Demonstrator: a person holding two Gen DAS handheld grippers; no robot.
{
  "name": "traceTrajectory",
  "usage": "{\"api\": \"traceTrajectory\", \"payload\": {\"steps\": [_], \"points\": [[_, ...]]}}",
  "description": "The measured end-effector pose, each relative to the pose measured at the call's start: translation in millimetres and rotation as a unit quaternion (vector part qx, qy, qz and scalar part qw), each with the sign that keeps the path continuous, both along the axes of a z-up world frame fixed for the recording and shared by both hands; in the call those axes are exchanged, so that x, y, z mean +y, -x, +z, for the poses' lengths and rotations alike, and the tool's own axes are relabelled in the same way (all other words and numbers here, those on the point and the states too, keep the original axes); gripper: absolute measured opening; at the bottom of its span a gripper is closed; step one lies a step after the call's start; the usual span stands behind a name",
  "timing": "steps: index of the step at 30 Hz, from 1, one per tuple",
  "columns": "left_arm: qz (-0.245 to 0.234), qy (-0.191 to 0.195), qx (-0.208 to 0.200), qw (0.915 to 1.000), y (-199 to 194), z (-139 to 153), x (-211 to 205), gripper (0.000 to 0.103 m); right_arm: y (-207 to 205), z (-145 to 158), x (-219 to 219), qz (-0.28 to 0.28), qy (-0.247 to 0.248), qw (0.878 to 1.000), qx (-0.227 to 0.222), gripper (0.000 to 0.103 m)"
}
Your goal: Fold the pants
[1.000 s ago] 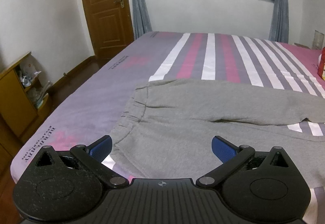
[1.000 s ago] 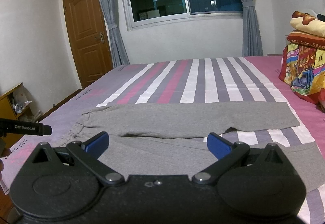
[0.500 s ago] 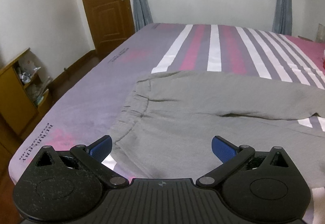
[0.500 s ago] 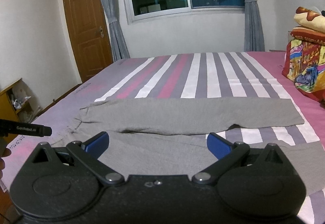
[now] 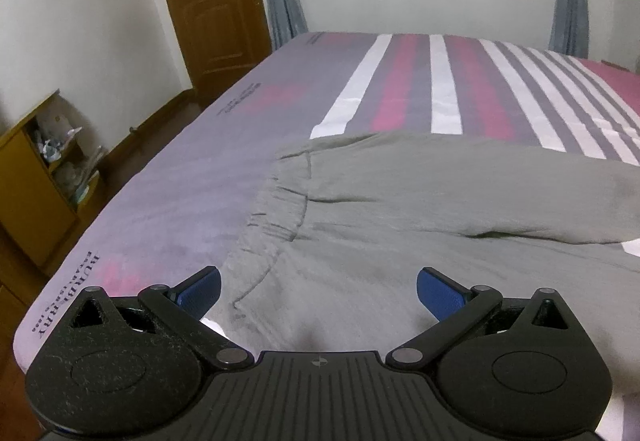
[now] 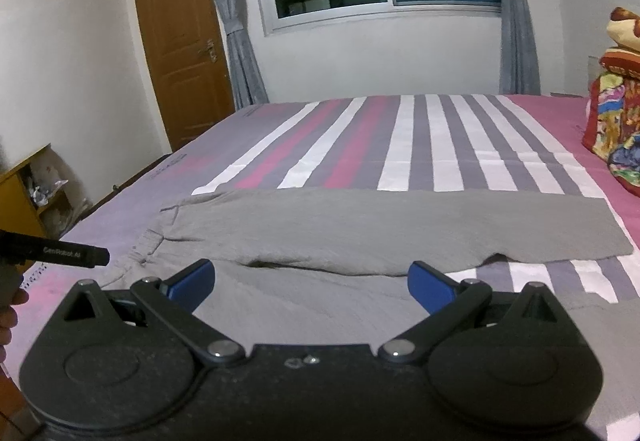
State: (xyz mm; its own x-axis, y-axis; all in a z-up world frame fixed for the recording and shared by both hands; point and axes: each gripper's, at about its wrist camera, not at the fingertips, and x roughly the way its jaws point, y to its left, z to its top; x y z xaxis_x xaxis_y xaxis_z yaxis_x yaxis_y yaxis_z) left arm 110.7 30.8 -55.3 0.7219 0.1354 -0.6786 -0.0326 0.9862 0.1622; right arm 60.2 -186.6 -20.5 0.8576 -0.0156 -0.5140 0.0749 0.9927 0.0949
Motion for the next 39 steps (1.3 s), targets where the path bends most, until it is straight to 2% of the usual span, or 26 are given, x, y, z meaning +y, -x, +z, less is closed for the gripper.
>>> {"api": "traceTrajectory", "payload": {"steps": [7, 12, 28, 34, 37, 39], "points": [[0.007, -0.007, -0.001, 1.0000, -27, -5, 3, 0.103, -29, -13, 6, 0.017, 0.019, 0.999, 0.035, 0.103], [0.011, -0.004, 0.004, 0.9999, -47, -12, 8, 0.103, -52, -16, 11, 0.033, 0.024, 0.999, 0.022, 0.103], [0.033, -0.027, 0.030, 0.9987, -124, -49, 24, 0.103, -147, -44, 20, 0.085, 0.029, 0.995, 0.045, 0.103], [0.049, -0.031, 0.048, 0.9972, -160, -68, 41, 0.103, -194, -60, 18, 0.110, 0.017, 0.992, 0.057, 0.100], [0.064, -0.031, 0.062, 0.9956, -180, -81, 52, 0.103, -221, -72, 17, 0.125, 0.003, 0.990, 0.071, 0.094], [0.074, -0.023, 0.070, 0.9946, -192, -87, 59, 0.103, -237, -79, 19, 0.132, 0.012, 0.988, 0.076, 0.092]]}}
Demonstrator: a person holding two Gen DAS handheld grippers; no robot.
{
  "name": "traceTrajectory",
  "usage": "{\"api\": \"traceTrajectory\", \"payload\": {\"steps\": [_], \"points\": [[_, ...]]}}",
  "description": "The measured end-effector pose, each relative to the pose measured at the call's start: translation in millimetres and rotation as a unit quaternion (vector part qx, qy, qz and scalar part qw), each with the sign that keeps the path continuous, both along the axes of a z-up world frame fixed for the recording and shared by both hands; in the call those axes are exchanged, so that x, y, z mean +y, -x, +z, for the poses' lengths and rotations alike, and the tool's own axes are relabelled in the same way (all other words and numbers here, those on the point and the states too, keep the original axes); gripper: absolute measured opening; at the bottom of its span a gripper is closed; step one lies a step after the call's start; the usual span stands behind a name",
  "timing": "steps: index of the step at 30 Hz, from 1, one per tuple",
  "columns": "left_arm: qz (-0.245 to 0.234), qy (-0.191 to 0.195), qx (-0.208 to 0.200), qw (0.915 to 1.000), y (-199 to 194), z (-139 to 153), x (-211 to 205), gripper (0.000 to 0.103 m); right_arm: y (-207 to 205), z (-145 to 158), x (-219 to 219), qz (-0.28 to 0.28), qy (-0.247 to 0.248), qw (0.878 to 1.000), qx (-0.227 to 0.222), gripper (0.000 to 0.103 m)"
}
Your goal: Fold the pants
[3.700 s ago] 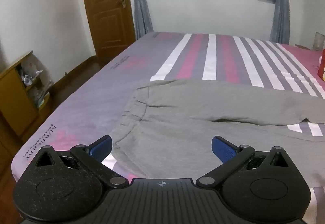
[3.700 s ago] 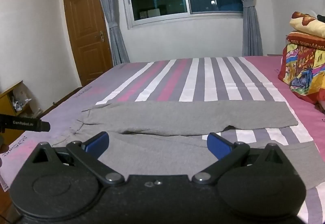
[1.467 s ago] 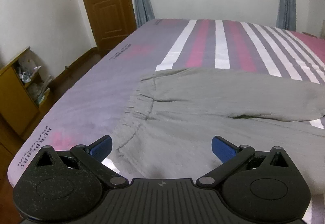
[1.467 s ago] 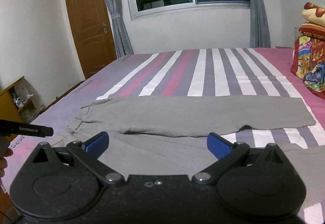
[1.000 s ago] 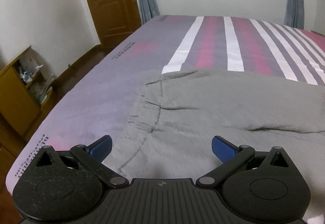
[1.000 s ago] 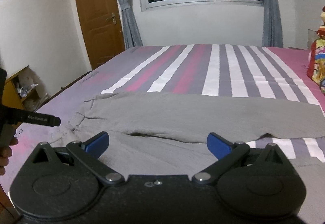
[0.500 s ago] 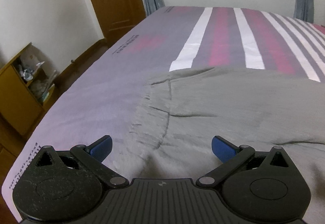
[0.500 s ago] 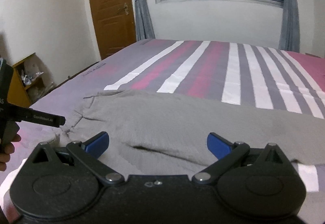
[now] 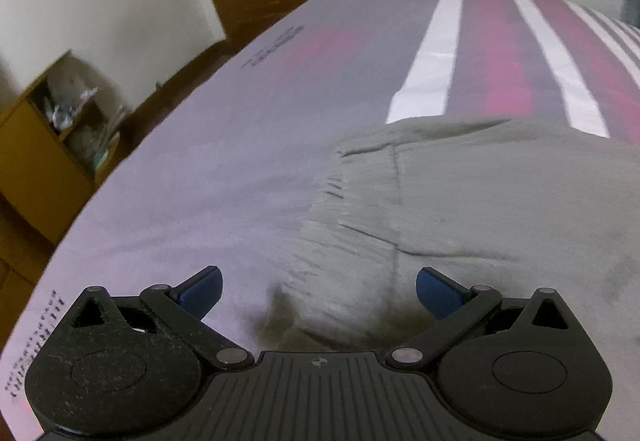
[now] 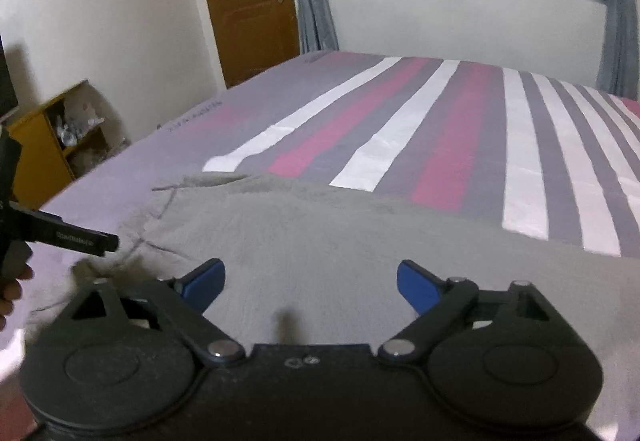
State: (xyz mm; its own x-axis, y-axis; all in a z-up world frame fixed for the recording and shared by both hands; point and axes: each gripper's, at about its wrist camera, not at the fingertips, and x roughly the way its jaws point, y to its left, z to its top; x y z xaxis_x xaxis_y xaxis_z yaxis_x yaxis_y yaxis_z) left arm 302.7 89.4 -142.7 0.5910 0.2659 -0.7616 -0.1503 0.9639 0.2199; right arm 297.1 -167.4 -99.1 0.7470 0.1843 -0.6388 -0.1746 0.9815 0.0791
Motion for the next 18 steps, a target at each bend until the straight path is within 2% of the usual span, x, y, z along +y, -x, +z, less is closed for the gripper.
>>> {"api": "traceTrajectory", "payload": {"steps": [6, 9, 13, 14, 15, 17, 18], "points": [[0.014, 0.011, 0.021, 0.9996, -39, -19, 17, 0.103, -49, -23, 2, 0.030, 0.018, 0.999, 0.025, 0.092], [0.009, 0.044, 0.023, 0.9987, -54, -26, 24, 0.103, -77, -34, -2, 0.032, 0.022, 0.999, 0.036, 0.092], [0.000, 0.071, 0.020, 0.9973, -72, -33, 24, 0.102, -107, -46, -6, 0.040, 0.043, 0.997, 0.053, 0.091], [-0.003, 0.083, 0.019, 0.9964, -75, -35, 25, 0.091, -114, -48, -8, 0.041, 0.044, 0.997, 0.057, 0.090], [-0.011, 0.113, 0.022, 0.9933, -79, -38, 27, 0.079, -119, -50, -9, 0.041, 0.045, 0.996, 0.060, 0.090], [-0.016, 0.151, 0.023, 0.9881, -80, -41, 30, 0.071, -130, -53, -12, 0.043, 0.052, 0.996, 0.061, 0.088], [-0.017, 0.150, 0.021, 0.9883, -81, -42, 29, 0.070, -134, -53, -14, 0.046, 0.055, 0.996, 0.058, 0.088]]}}
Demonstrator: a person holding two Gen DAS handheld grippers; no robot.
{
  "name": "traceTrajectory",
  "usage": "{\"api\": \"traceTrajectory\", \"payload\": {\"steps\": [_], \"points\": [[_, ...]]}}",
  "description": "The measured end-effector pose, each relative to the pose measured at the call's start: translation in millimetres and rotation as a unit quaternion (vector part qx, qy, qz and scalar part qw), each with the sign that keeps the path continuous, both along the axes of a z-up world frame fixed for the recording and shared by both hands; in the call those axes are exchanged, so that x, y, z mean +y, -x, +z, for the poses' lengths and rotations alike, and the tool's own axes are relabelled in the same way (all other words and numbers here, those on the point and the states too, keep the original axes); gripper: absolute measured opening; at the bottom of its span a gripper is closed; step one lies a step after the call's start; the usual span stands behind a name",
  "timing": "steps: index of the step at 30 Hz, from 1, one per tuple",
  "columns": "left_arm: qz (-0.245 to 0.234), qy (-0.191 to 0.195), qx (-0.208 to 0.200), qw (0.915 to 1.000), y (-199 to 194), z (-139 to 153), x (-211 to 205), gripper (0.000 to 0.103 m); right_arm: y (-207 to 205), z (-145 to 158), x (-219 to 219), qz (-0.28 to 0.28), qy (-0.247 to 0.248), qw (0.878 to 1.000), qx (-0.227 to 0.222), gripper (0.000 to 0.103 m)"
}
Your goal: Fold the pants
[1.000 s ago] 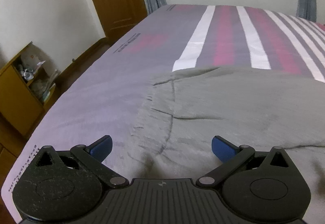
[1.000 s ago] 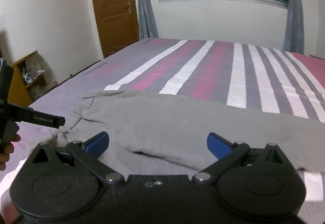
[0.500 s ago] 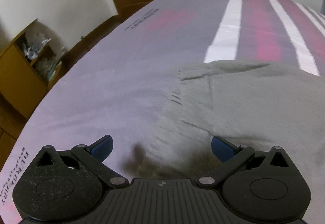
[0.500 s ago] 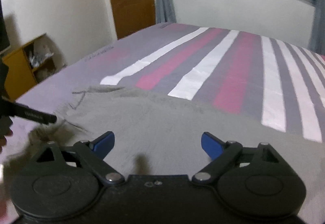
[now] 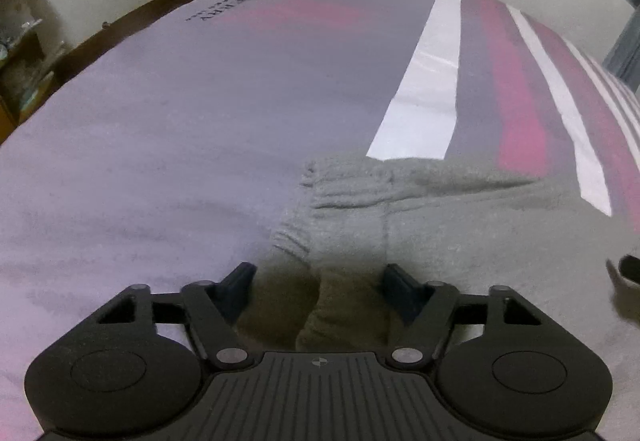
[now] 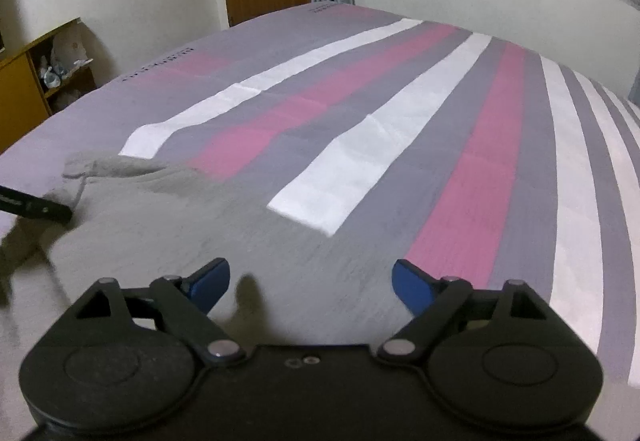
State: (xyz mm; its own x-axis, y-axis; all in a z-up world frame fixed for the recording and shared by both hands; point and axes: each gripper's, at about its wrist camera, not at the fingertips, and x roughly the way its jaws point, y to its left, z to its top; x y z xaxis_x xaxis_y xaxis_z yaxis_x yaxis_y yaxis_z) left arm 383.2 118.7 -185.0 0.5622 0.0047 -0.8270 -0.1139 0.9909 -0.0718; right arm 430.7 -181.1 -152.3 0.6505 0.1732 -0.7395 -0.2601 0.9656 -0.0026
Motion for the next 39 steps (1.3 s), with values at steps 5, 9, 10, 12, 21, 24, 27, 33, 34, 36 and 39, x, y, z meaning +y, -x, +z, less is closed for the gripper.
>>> {"api": "traceTrajectory", "payload": {"steps": [5, 9, 10, 12, 21, 24, 27, 33, 34, 36, 39], "points": [[-0.015, -0.009, -0.007, 0.9998, 5, 1, -7, 0.059, -20, -13, -2, 0.026, 0.022, 0.999, 0.034, 0.076], [-0.015, -0.017, -0.011, 0.9997, 6, 5, -11, 0.050, -18, -11, 0, 0.065, 0.000, 0.997, 0.046, 0.020], [-0.014, -0.022, -0.013, 0.9996, 7, 6, -11, 0.049, -15, -9, 1, 0.066, 0.002, 0.997, 0.044, 0.015], [-0.012, -0.035, -0.018, 0.9992, 12, 10, -6, 0.045, -5, -4, 4, 0.072, 0.011, 0.997, 0.030, 0.009], [-0.004, -0.029, -0.051, 0.9983, 66, 52, 6, 0.034, 139, 71, 36, 0.161, 0.033, 0.984, -0.071, 0.006], [-0.012, -0.021, -0.056, 0.9982, 102, 69, 12, 0.034, 191, 77, 49, 0.179, 0.028, 0.981, -0.067, 0.006], [-0.012, -0.027, -0.050, 0.9983, 138, 74, 19, 0.034, 234, 62, 54, 0.169, 0.000, 0.985, -0.039, 0.006], [-0.015, -0.039, 0.011, 0.9991, 186, 45, 30, 0.034, 255, 13, 60, 0.095, -0.015, 0.995, 0.019, 0.021], [-0.010, -0.038, 0.015, 0.9991, 193, 42, 34, 0.034, 257, 14, 60, 0.081, -0.022, 0.996, 0.014, 0.021], [-0.005, -0.035, 0.013, 0.9993, 206, 44, 44, 0.047, 257, 23, 57, 0.062, -0.042, 0.997, 0.011, 0.024], [0.019, -0.021, 0.021, 0.9994, 225, 51, 60, 0.092, 263, 33, 43, 0.021, -0.083, 0.996, 0.012, 0.033]]}}
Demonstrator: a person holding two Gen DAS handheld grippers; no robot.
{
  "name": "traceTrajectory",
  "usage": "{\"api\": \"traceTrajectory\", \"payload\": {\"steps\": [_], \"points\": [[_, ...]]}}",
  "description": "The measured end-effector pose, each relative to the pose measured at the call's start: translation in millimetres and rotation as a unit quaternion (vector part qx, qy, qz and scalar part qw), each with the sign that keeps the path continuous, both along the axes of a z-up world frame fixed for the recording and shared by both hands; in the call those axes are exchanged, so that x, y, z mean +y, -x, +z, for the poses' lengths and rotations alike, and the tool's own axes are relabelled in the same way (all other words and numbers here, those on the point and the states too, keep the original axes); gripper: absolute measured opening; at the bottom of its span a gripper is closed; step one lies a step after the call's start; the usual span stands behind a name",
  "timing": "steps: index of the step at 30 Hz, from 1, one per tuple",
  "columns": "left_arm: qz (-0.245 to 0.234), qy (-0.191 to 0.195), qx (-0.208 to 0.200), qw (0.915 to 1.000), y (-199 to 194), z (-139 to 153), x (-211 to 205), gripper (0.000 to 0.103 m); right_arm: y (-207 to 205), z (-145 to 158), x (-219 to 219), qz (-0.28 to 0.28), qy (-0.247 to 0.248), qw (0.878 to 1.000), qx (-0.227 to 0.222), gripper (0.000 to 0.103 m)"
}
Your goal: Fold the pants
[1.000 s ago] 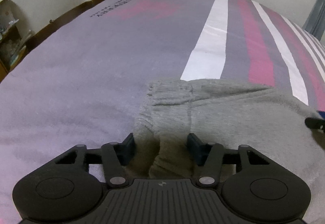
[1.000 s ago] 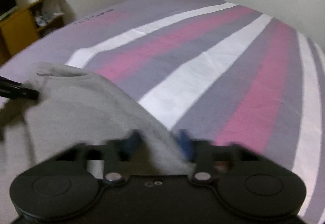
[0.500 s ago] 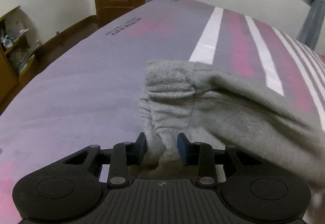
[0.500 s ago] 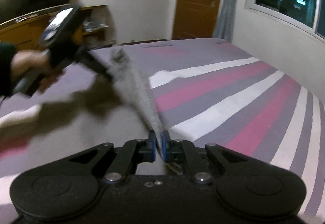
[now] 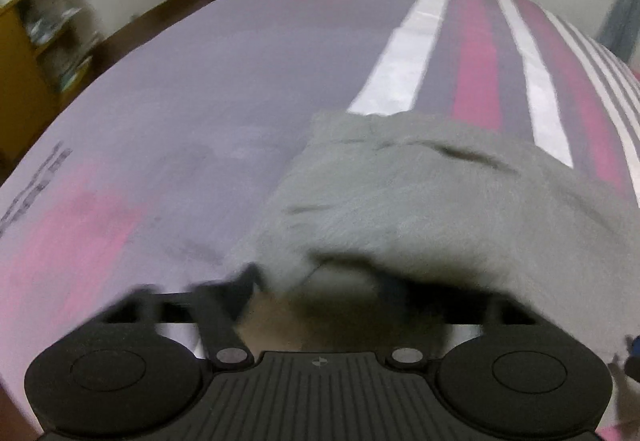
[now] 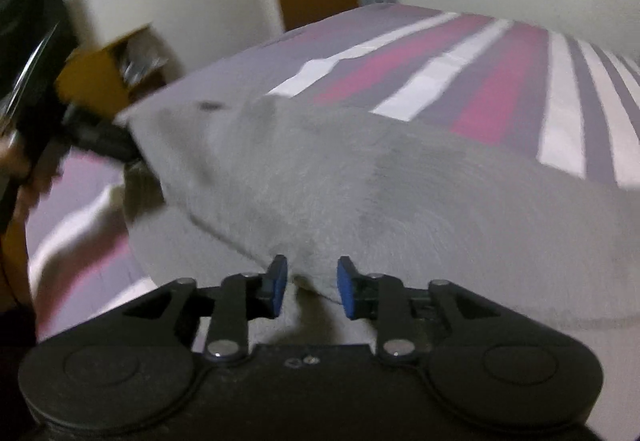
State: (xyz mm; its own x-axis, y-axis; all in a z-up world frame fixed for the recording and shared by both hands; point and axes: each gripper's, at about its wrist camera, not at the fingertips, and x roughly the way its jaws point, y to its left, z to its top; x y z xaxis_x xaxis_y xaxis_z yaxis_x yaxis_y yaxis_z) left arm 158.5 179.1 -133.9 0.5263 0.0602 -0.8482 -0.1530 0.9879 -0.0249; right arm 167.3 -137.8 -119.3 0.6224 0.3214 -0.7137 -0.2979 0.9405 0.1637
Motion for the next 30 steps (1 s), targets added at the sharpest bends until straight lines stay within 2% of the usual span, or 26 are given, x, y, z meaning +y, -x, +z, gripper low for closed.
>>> {"api": "traceTrajectory", "payload": {"steps": [2, 5, 7, 8, 9, 10, 11, 12, 14, 16, 17, 20, 25, 26, 28, 30], "points": [[0.022, 0.024, -0.001, 0.9995, 15, 2, 14, 0.097, 1, 2, -12, -0.037, -0.029, 0.999, 0.013, 0.045], [0.060, 0.096, 0.005, 0.9936, 39, -1, 33, 0.097, 0, 1, -29, -0.084, -0.067, 0.994, 0.036, 0.046], [0.081, 0.166, 0.003, 0.9827, 47, -3, 42, 0.096, -2, -2, -43, -0.113, -0.095, 0.988, 0.054, 0.046], [0.084, 0.194, 0.005, 0.9774, 47, -5, 43, 0.090, 2, -7, -45, -0.126, -0.109, 0.984, 0.060, 0.046], [0.085, 0.218, 0.010, 0.9721, 48, -7, 43, 0.078, 7, -13, -46, -0.136, -0.119, 0.981, 0.064, 0.046], [0.082, 0.234, 0.016, 0.9685, 47, -10, 41, 0.072, 6, -14, -50, -0.145, -0.128, 0.979, 0.068, 0.046], [0.080, 0.248, 0.022, 0.9652, 45, -13, 38, 0.061, 6, -14, -53, -0.151, -0.133, 0.977, 0.068, 0.046], [0.078, 0.258, 0.030, 0.9627, 43, -17, 35, 0.056, 7, -14, -55, -0.154, -0.134, 0.976, 0.068, 0.046], [0.084, 0.254, 0.046, 0.9624, 39, -25, 28, 0.056, 11, -13, -57, -0.157, -0.133, 0.976, 0.067, 0.046], [0.087, 0.266, 0.055, 0.9584, 38, -31, 24, 0.056, 11, -17, -55, -0.159, -0.137, 0.975, 0.067, 0.046], [0.090, 0.277, 0.054, 0.9552, 38, -34, 21, 0.056, 11, -19, -57, -0.161, -0.143, 0.974, 0.070, 0.046], [0.098, 0.283, 0.036, 0.9534, 35, -39, 16, 0.056, 20, -18, -58, -0.174, -0.155, 0.969, 0.077, 0.046], [0.128, 0.311, 0.026, 0.9413, 41, -44, 17, 0.056, 21, -22, -64, -0.195, -0.175, 0.962, 0.081, 0.046], [0.124, 0.313, 0.019, 0.9415, 41, -37, 14, 0.056, 20, -23, -64, -0.195, -0.175, 0.962, 0.082, 0.046], [0.106, 0.297, 0.003, 0.9489, 50, -23, 16, 0.056, 22, -21, -63, -0.192, -0.175, 0.962, 0.083, 0.046], [0.105, 0.303, -0.003, 0.9472, 57, -18, 20, 0.056, 21, -21, -63, -0.188, -0.172, 0.963, 0.084, 0.046]]}}
